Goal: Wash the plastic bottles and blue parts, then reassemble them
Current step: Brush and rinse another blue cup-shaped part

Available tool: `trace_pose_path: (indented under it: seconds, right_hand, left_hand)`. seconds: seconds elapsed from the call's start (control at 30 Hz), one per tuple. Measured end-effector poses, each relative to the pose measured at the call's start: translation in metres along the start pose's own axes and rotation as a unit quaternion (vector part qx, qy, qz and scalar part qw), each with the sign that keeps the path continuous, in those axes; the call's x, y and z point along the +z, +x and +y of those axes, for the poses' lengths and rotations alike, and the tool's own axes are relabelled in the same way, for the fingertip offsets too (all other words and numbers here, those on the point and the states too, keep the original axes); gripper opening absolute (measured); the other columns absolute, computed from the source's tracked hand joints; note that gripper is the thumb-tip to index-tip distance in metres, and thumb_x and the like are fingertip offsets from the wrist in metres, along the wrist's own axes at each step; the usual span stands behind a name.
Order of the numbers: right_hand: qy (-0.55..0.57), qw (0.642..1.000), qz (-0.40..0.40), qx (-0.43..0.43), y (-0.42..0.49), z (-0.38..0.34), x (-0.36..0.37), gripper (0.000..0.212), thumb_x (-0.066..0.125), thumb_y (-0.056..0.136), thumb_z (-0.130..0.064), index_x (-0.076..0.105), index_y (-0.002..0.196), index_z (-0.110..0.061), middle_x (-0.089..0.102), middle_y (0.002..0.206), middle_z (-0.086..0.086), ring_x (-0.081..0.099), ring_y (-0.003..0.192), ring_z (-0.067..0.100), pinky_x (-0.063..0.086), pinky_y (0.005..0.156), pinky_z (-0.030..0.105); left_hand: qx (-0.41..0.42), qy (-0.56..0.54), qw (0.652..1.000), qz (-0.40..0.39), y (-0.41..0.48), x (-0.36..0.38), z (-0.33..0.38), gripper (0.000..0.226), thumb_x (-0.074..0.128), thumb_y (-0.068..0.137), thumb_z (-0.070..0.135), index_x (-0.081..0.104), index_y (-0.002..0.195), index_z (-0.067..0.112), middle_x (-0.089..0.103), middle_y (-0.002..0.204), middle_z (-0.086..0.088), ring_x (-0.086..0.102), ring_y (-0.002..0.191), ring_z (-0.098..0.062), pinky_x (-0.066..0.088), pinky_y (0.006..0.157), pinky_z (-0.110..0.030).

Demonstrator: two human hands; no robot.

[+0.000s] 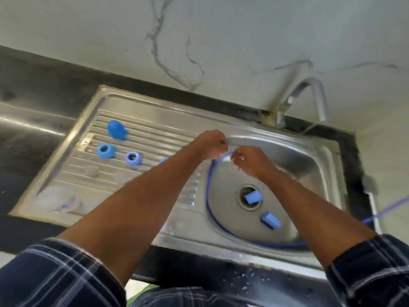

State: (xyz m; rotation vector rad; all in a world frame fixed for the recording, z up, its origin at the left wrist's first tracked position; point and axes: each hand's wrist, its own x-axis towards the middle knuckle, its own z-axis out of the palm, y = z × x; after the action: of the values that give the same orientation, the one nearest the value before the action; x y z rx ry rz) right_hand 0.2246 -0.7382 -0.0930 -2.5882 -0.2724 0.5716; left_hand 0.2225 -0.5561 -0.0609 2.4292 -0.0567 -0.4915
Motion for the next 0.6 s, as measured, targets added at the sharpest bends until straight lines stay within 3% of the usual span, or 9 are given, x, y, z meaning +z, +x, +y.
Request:
trace_pose_path:
  seconds: [0.07, 0.13, 0.23, 0.3, 0.4, 0.47, 0.6]
  right_hand:
    - [-0.026, 0.998, -0.033, 0.036, -0.017, 0.048, 0.001, 0.016, 0.062, 0.084, -0.01, 0.076, 0.085, -0.018, 0.077, 0.088, 0.005, 0.072, 0.079, 0.022, 0.056, 0.084, 0.04]
    - [-0.081, 0.991, -0.08, 0.076, -0.03, 0.095, 0.009, 0.017, 0.063, 0.081, -0.01, 0.077, 0.088, -0.018, 0.076, 0.098, 0.007, 0.071, 0.095, 0.027, 0.055, 0.085, 0.035]
    - [-0.139, 0.969, -0.159, 0.124, -0.047, 0.153, 0.029, 0.027, 0.065, 0.08, -0.02, 0.071, 0.106, -0.02, 0.071, 0.112, 0.009, 0.067, 0.106, 0.029, 0.054, 0.086, 0.034]
    - [-0.171, 0.959, -0.188, 0.123, -0.057, 0.177, 0.042, 0.041, 0.07, 0.08, -0.035, 0.063, 0.117, -0.021, 0.065, 0.116, 0.007, 0.064, 0.108, 0.028, 0.05, 0.079, 0.033]
    - [-0.219, 0.949, -0.197, 0.11, -0.067, 0.196, 0.054, 0.042, 0.075, 0.075, -0.049, 0.061, 0.104, -0.02, 0.065, 0.112, 0.003, 0.065, 0.103, 0.025, 0.042, 0.071, 0.029]
    - [-0.238, 0.944, -0.205, 0.1, -0.067, 0.202, 0.059, 0.037, 0.072, 0.079, -0.044, 0.063, 0.107, -0.021, 0.064, 0.117, 0.001, 0.064, 0.106, 0.024, 0.043, 0.072, 0.03]
    - [-0.234, 0.946, -0.207, 0.09, -0.072, 0.203, 0.07, 0.037, 0.062, 0.089, -0.039, 0.06, 0.12, -0.019, 0.061, 0.127, 0.004, 0.06, 0.117, 0.027, 0.045, 0.083, 0.032]
  left_hand:
    - [-0.001, 0.0, 0.999, -0.042, 0.008, 0.034, 0.021, 0.022, 0.058, 0.09, 0.016, 0.076, 0.086, 0.004, 0.076, 0.082, -0.015, 0.073, 0.078, -0.029, 0.059, 0.074, -0.034]
    - [-0.014, 0.004, 0.996, -0.083, 0.014, 0.066, 0.033, 0.022, 0.056, 0.089, 0.014, 0.076, 0.088, 0.004, 0.076, 0.083, -0.014, 0.074, 0.077, -0.029, 0.06, 0.076, -0.034]
    - [-0.04, -0.017, 0.992, -0.122, 0.018, 0.104, 0.041, 0.024, 0.055, 0.088, 0.011, 0.076, 0.095, 0.002, 0.077, 0.089, -0.016, 0.075, 0.079, -0.031, 0.061, 0.078, -0.037]
    - [-0.059, -0.031, 0.99, -0.127, 0.015, 0.121, 0.043, 0.023, 0.056, 0.088, 0.012, 0.076, 0.097, 0.005, 0.077, 0.093, -0.015, 0.075, 0.081, -0.03, 0.061, 0.079, -0.037]
    - [-0.07, -0.033, 0.99, -0.117, 0.011, 0.138, 0.043, 0.022, 0.058, 0.091, 0.014, 0.076, 0.101, 0.008, 0.076, 0.102, -0.012, 0.072, 0.094, -0.032, 0.058, 0.087, -0.04]
    - [-0.087, -0.045, 0.989, -0.107, 0.009, 0.144, 0.04, 0.02, 0.059, 0.091, 0.016, 0.076, 0.1, 0.008, 0.075, 0.103, -0.012, 0.071, 0.096, -0.033, 0.057, 0.088, -0.04]
    - [-0.131, -0.087, 0.983, -0.099, 0.006, 0.15, 0.034, 0.017, 0.059, 0.089, 0.014, 0.075, 0.095, 0.01, 0.076, 0.092, -0.01, 0.075, 0.078, -0.029, 0.061, 0.08, -0.039]
